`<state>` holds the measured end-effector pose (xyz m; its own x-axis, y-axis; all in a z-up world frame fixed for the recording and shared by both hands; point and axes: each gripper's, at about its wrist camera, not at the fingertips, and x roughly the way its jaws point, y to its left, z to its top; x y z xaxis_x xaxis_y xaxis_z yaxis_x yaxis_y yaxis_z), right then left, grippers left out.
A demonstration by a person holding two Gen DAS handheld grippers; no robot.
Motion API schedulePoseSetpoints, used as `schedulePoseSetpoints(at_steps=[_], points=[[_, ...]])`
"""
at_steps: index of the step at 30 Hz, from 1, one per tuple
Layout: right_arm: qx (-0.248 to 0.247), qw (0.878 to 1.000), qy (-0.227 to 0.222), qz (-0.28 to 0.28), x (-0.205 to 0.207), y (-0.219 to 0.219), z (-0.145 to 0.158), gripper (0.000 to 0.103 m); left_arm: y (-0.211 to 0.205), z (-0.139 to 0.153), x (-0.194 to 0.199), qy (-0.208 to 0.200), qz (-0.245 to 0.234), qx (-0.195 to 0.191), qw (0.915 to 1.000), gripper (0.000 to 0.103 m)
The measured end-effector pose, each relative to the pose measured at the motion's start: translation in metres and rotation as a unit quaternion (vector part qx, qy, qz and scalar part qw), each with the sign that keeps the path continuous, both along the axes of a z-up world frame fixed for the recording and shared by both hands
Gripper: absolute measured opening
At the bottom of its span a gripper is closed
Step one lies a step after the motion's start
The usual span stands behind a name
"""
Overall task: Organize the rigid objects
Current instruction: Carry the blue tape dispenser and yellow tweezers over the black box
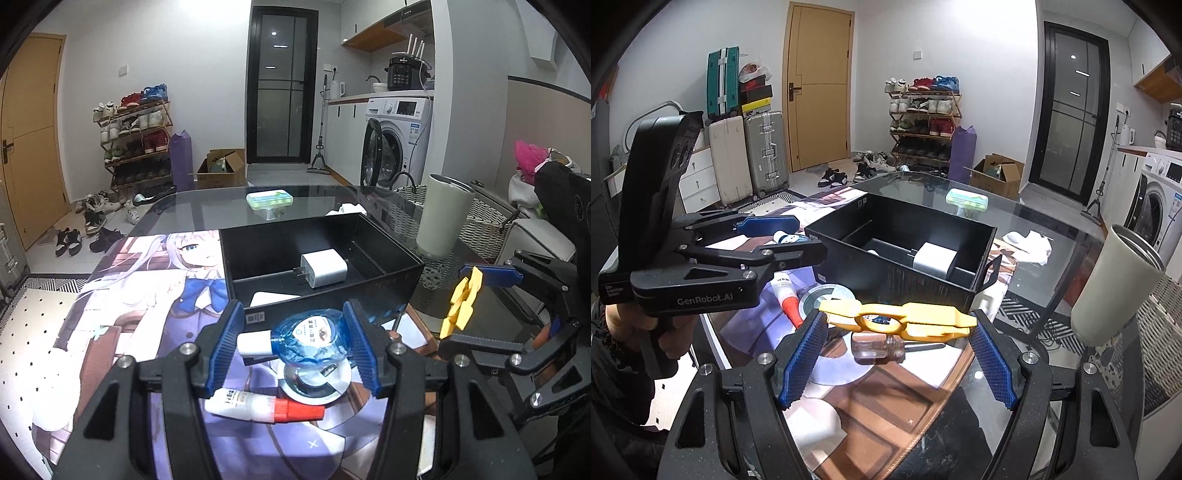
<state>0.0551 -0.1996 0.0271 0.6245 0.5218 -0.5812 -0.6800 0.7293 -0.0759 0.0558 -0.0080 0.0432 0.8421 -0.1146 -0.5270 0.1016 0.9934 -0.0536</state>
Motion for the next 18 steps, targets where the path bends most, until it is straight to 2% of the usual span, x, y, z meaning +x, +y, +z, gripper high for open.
schedulePoseSetpoints(at_steps=[18], points=[[0.015, 1.000, -0.022, 0.002, 0.026, 0.005, 0.027, 0.079, 0.017, 0.008, 0.025, -0.013, 0.033, -0.006, 0.9994, 0.055]])
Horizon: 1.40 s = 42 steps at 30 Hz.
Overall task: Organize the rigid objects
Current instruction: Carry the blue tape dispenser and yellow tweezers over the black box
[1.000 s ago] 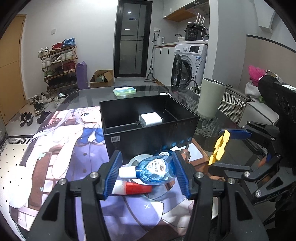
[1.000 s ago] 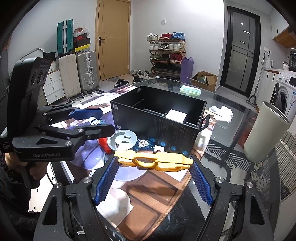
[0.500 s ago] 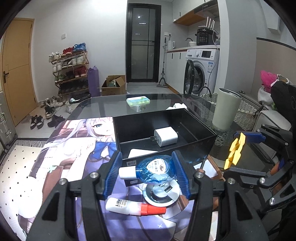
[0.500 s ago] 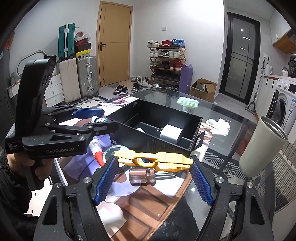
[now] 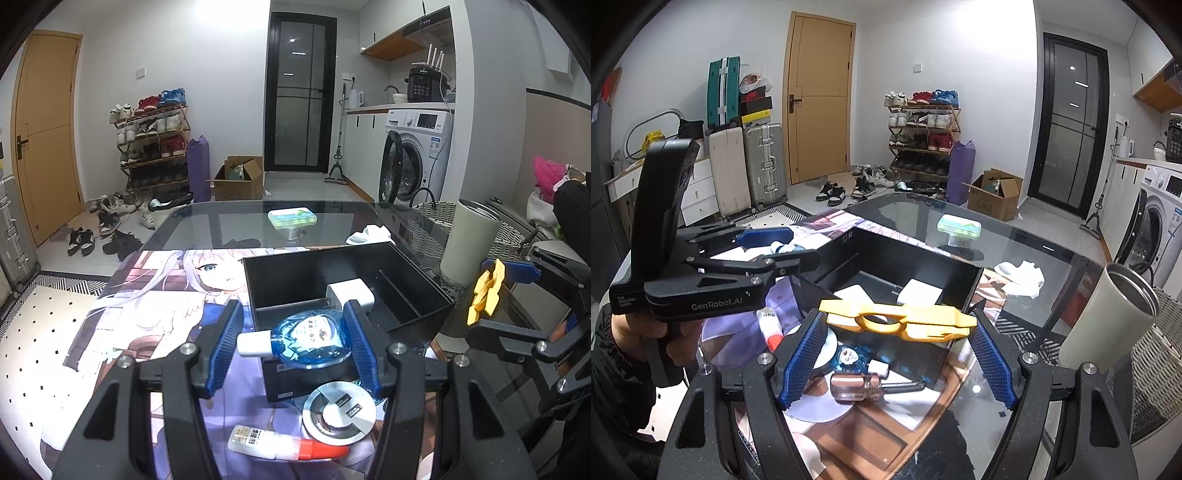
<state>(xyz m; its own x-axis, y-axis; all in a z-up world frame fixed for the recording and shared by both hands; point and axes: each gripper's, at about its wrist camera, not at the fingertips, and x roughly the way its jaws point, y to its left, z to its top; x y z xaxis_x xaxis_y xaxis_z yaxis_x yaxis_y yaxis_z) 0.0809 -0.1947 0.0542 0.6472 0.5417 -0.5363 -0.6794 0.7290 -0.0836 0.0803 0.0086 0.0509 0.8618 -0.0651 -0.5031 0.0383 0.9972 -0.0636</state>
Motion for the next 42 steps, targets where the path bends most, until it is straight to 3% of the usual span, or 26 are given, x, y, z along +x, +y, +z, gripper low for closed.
schedulePoseSetpoints(at_steps=[20, 28, 42], points=[[0.003, 1.000, -0.009, 0.008, 0.040, 0.011, 0.006, 0.079, 0.000, 0.000, 0.035, -0.013, 0.019, 0.003, 0.9997, 0.055], [0.008, 1.000, -0.001, 0.003, 0.061, 0.016, -0.005, 0.079, -0.009, -0.010, 0.043, -0.026, 0.018, 0.036, 0.9989, 0.055], [0.008, 1.000, -0.015, 0.007, 0.079, 0.022, -0.027, 0.079, -0.004, -0.020, 0.051, -0.028, 0.016, 0.023, 0.9992, 0.056]])
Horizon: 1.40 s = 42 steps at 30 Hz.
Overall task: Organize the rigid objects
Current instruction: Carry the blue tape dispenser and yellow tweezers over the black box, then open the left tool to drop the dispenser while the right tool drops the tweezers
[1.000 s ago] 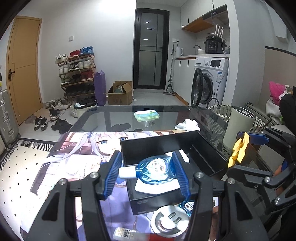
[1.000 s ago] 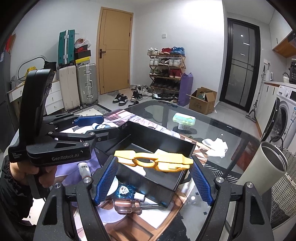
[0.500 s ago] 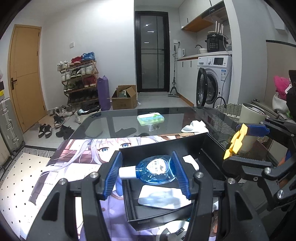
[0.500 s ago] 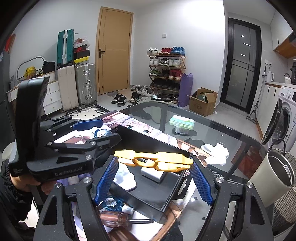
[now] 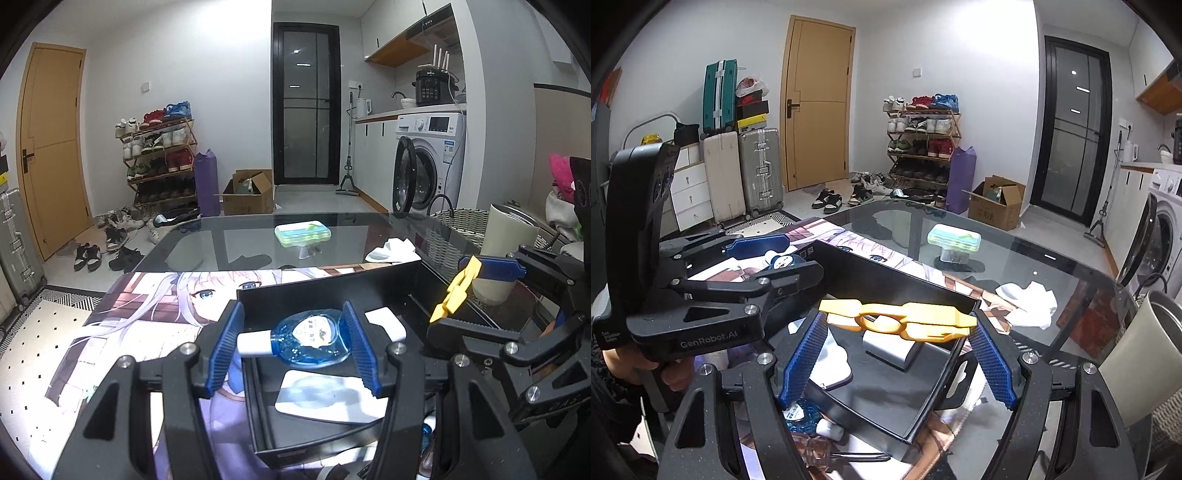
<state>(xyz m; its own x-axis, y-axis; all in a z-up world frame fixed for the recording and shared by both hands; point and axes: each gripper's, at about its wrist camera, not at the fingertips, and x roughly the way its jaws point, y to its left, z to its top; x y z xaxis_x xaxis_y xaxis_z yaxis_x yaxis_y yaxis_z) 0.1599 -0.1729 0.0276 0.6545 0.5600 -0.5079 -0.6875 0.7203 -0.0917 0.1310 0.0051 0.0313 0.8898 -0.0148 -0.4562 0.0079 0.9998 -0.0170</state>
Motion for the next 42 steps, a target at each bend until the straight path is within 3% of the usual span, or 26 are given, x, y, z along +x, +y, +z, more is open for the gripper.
schedulePoseSetpoints(at_steps=[20, 26, 30, 35, 37, 40, 42], points=[[-0.019, 1.000, -0.003, 0.007, 0.004, 0.010, -0.013, 0.079, 0.001, 0.000, 0.006, 0.002, 0.000, -0.008, 1.0000, 0.056], [-0.009, 1.000, -0.005, -0.001, 0.005, 0.005, -0.011, 0.096, 0.001, -0.001, 0.006, 0.002, 0.000, -0.007, 1.0000, 0.056], [-0.018, 1.000, -0.009, -0.012, 0.006, 0.003, -0.010, 0.100, 0.002, -0.002, 0.007, 0.007, -0.005, -0.010, 0.9999, 0.058], [-0.012, 1.000, 0.008, -0.013, 0.004, -0.007, -0.005, 0.102, -0.005, -0.002, 0.004, 0.014, -0.020, 0.005, 0.9997, 0.082], [-0.010, 1.000, 0.014, -0.019, 0.001, -0.013, -0.001, 0.102, -0.006, 0.000, -0.002, 0.013, -0.024, 0.006, 0.9996, 0.087], [-0.004, 0.999, 0.029, -0.030, -0.004, -0.022, 0.004, 0.102, 0.001, 0.005, -0.011, 0.022, -0.030, -0.023, 0.9990, 0.103], [0.000, 0.999, 0.039, -0.034, -0.008, -0.027, 0.005, 0.103, 0.006, 0.007, -0.016, 0.036, -0.030, -0.041, 0.9981, 0.103]])
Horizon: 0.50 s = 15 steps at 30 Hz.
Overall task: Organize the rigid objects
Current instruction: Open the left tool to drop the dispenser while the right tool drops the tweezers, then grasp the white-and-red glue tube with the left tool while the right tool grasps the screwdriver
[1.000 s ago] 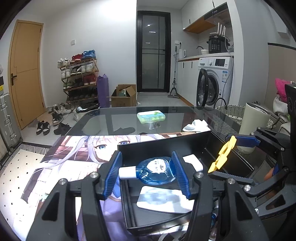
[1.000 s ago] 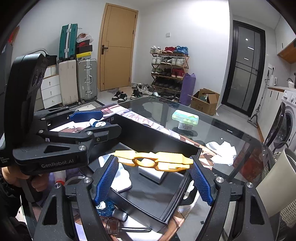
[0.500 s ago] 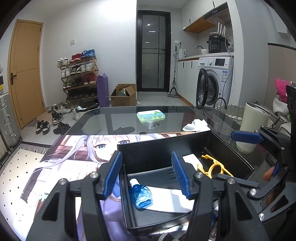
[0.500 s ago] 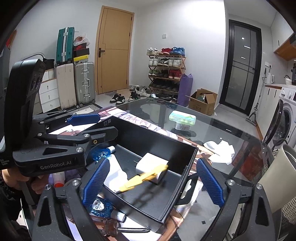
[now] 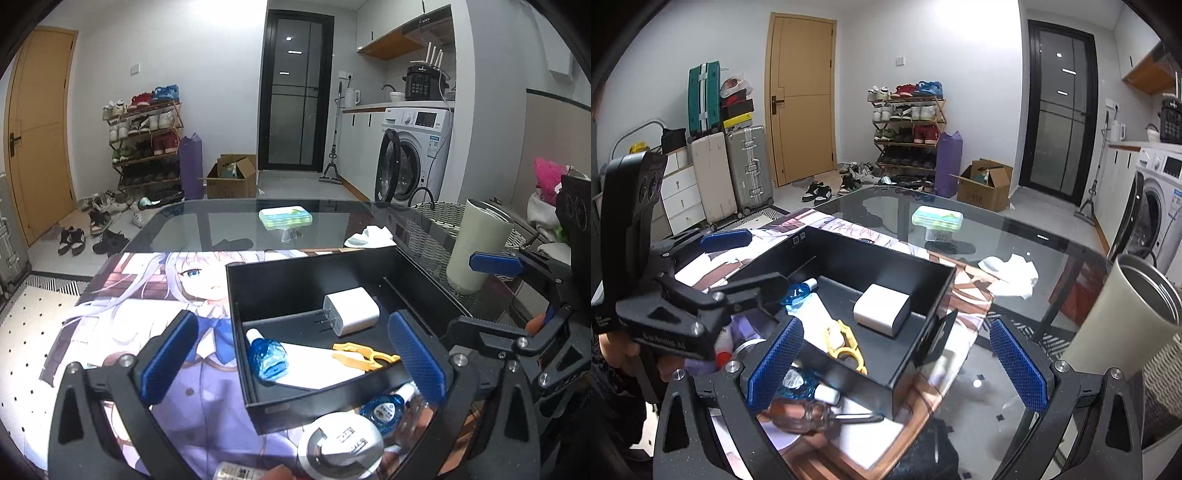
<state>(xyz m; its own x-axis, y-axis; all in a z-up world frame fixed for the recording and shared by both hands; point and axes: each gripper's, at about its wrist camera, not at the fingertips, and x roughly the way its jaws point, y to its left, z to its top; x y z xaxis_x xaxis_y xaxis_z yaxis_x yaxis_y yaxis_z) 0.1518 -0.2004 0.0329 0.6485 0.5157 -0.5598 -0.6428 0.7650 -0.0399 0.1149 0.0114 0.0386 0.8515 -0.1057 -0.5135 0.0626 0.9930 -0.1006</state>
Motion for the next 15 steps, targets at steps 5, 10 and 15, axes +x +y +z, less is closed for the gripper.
schedulePoseSetpoints(at_steps=[5, 10, 15], points=[[-0.018, 0.999, 0.031, -0.014, -0.011, -0.006, -0.008, 0.103, 0.011, -0.001, -0.020, 0.016, 0.007, -0.005, 0.9998, 0.103], [-0.022, 0.999, 0.045, -0.009, -0.023, -0.008, -0.017, 0.103, 0.021, -0.006, -0.042, 0.024, 0.015, -0.002, 0.9996, 0.103], [-0.029, 0.998, 0.057, 0.000, -0.033, -0.002, -0.025, 0.103, 0.023, -0.013, -0.058, 0.039, 0.010, 0.016, 0.9990, 0.103]])
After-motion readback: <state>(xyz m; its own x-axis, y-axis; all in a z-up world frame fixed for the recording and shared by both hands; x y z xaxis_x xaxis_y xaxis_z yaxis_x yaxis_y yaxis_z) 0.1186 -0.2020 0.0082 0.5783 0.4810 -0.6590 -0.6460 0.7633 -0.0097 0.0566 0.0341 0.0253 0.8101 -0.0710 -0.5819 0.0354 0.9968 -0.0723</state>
